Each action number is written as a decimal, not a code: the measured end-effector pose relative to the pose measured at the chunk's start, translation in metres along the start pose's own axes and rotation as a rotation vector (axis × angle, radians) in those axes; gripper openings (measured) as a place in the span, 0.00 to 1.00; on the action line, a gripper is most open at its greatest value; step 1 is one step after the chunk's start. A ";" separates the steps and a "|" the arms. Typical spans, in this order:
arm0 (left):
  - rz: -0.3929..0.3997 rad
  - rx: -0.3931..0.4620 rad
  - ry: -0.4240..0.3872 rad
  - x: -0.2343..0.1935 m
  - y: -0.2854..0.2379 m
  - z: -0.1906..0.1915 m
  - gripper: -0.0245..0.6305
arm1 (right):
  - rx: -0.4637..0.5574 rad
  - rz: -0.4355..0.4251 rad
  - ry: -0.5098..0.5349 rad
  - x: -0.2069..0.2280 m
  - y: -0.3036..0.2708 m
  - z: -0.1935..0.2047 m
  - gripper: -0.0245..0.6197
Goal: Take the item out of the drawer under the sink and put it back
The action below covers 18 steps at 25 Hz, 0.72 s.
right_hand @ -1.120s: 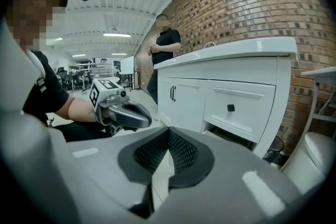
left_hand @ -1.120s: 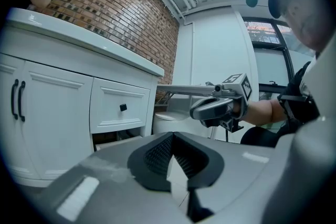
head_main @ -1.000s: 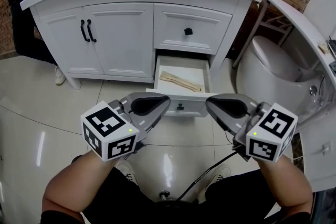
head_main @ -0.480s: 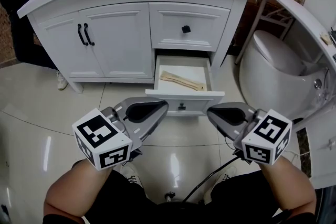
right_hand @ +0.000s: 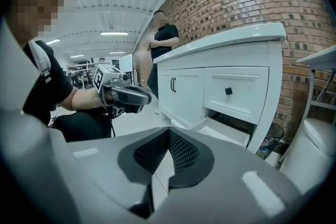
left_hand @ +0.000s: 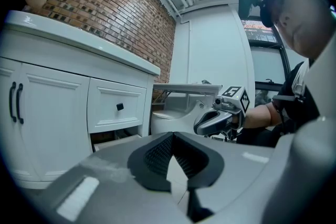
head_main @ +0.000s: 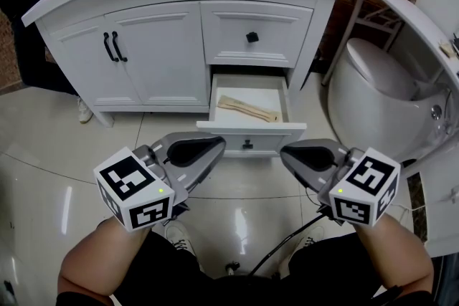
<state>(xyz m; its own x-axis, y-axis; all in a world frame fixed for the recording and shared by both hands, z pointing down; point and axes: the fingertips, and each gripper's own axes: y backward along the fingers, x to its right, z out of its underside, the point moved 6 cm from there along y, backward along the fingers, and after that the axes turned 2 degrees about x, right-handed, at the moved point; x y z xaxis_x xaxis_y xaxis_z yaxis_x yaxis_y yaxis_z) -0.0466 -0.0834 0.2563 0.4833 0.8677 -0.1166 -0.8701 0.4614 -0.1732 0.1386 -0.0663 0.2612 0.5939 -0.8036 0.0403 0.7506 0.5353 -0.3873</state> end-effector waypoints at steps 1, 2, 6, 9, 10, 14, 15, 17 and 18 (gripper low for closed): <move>0.000 -0.002 0.000 0.000 0.000 0.000 0.04 | 0.001 -0.002 0.000 -0.001 0.000 0.000 0.05; 0.000 -0.003 0.000 0.000 -0.001 0.000 0.04 | 0.003 -0.004 -0.001 -0.001 0.001 -0.001 0.05; 0.003 -0.003 -0.003 0.001 -0.002 0.000 0.04 | 0.014 -0.016 0.004 -0.006 0.004 -0.002 0.05; -0.002 -0.001 -0.007 0.001 -0.002 0.000 0.04 | 0.003 -0.011 0.045 -0.008 0.004 -0.003 0.05; -0.004 -0.002 -0.011 0.001 -0.002 -0.001 0.04 | 0.000 -0.007 0.059 -0.009 0.004 -0.003 0.05; -0.008 -0.008 -0.024 0.002 -0.001 -0.001 0.04 | -0.004 -0.013 0.069 -0.011 0.003 -0.003 0.05; -0.008 -0.007 -0.023 0.002 -0.001 -0.001 0.04 | -0.005 -0.016 0.064 -0.011 0.003 -0.003 0.05; -0.009 -0.004 -0.020 0.001 -0.001 -0.001 0.04 | -0.006 -0.024 0.052 -0.010 0.002 -0.003 0.05; -0.010 -0.003 -0.019 0.001 0.000 -0.002 0.04 | -0.008 -0.028 0.048 -0.010 0.001 -0.002 0.05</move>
<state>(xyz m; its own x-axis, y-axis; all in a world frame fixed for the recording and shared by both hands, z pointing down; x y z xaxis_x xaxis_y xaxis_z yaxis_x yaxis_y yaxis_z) -0.0458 -0.0830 0.2547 0.4899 0.8664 -0.0968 -0.8651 0.4695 -0.1767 0.1328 -0.0578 0.2582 0.5582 -0.8297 0.0066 0.7642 0.5110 -0.3936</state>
